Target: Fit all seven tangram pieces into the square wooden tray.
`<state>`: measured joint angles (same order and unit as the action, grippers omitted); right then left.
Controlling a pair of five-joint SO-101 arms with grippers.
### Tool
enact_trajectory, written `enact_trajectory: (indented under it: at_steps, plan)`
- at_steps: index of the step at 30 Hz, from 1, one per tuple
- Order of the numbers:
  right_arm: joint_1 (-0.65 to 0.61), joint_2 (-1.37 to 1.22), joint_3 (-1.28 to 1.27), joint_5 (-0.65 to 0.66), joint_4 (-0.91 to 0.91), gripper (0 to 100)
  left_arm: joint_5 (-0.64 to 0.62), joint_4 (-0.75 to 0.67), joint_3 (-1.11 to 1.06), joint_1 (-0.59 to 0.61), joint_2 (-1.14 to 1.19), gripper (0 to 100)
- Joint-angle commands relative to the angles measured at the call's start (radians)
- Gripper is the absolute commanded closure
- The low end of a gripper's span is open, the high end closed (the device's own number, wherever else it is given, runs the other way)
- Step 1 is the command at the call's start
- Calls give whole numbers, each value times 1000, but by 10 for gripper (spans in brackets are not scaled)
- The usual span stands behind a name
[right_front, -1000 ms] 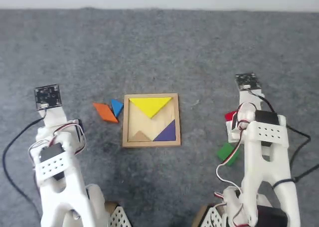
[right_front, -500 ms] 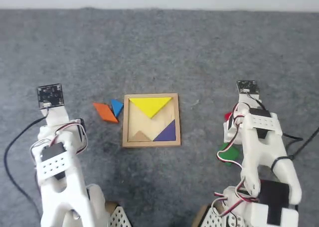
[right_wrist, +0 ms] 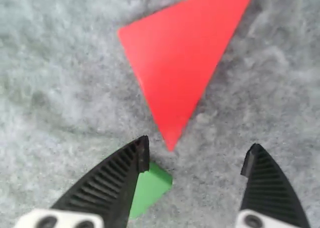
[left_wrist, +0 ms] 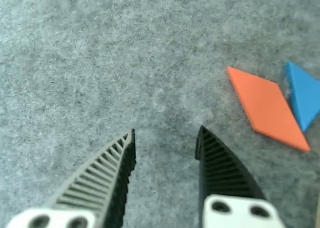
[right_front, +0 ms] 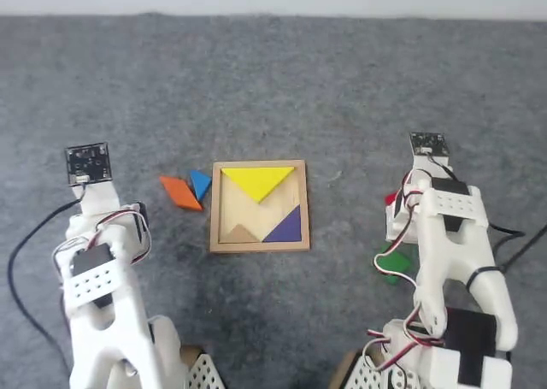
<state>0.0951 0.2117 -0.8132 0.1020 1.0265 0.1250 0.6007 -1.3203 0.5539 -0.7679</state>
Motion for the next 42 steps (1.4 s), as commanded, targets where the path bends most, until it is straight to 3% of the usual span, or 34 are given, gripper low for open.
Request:
enact_trajectory:
  at_steps: [1, 11, 16, 25, 30, 38, 42]
  plan:
    - [-10, 30, 64, -11, 18, 691, -12, 38, 108, -35, -31, 816]
    - [33, 36, 41, -11, 18, 691, -11, 269, 349, -144, 9, 812]
    - [62, 28, 31, -11, 18, 691, -32, 381, 503, -187, 250, 811]
    - [56, 28, 0, -5, -28, 691, -196, 451, 757, -226, 704, 811]
    - [56, 28, -2, -5, -31, 691, -249, 445, 780, -227, 733, 811]
    - [54, 28, -2, -3, -31, 691, -534, 493, 777, -265, 738, 780]
    - [54, 28, -3, -3, -30, 691, -594, 493, 771, -310, 738, 773]
